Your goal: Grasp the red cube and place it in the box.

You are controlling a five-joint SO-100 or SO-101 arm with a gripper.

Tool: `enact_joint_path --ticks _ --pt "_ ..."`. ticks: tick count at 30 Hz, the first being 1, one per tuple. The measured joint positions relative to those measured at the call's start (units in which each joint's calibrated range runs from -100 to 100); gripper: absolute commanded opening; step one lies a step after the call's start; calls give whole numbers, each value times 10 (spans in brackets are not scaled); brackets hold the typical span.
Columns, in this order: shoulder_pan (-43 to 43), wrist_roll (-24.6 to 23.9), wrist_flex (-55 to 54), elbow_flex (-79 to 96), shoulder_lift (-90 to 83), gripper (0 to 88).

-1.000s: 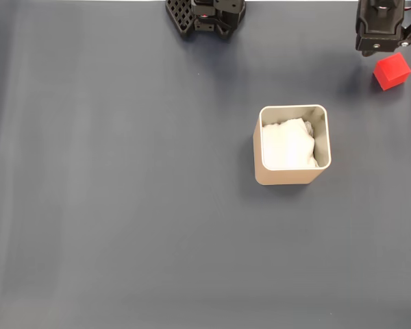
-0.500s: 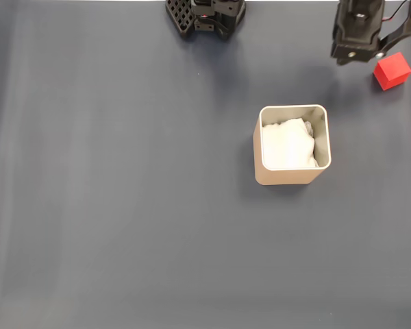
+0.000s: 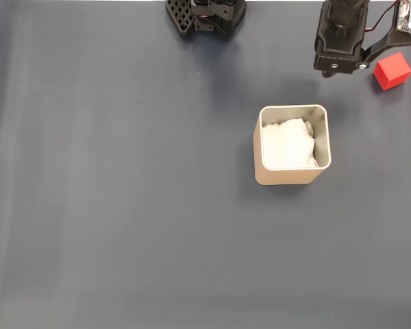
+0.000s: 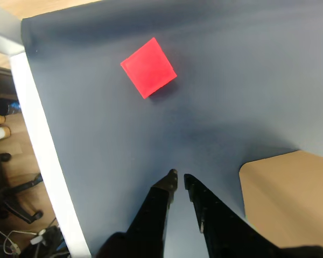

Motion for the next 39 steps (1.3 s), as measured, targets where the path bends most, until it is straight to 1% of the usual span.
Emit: enact_joint_path --ticks 3,10,13,23,31,39 --pt "18 12 2 -5 -6 100" --pt "47 42 2 -38 -7 194" --pt "55 54 2 -56 -7 217" --pt "54 62 32 -123 -7 225" --pt "59 60 45 -185 6 255" --pt "68 72 48 -238 38 283"
